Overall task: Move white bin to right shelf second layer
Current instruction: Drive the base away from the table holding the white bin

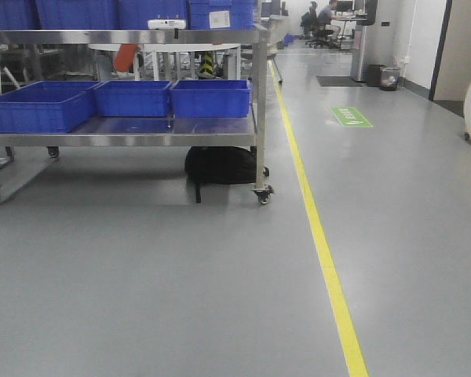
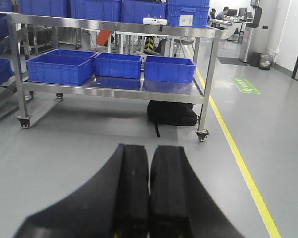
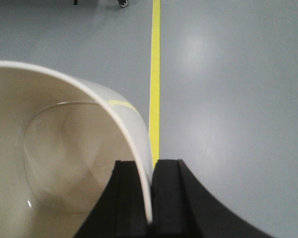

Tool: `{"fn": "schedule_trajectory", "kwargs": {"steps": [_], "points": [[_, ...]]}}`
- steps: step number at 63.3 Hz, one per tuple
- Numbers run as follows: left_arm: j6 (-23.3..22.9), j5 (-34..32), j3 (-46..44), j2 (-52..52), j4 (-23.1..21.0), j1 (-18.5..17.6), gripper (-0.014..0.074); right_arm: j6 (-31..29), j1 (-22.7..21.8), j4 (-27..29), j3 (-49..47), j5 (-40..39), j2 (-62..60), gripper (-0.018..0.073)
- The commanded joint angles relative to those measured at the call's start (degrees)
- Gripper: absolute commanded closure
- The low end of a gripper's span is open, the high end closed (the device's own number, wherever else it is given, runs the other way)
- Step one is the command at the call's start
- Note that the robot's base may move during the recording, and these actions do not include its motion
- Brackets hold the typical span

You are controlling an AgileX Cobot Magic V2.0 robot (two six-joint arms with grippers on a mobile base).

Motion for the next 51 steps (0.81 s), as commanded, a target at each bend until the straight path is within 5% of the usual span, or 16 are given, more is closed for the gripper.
{"fn": "schedule_trajectory", "kwargs": {"steps": [1, 51], "points": [[-0.3, -4.7, 1.6, -1.1, -0.1, 0.0, 0.0512, -0.2, -0.4, -0.7, -1.7, -5.2, -0.2, 0.0510], [-0.3, -4.7, 1.6, -1.1, -0.1, 0.0, 0.0512, -0.2, -0.4, -0.7, -1.7, -5.2, -0.2, 0.0510]]}}
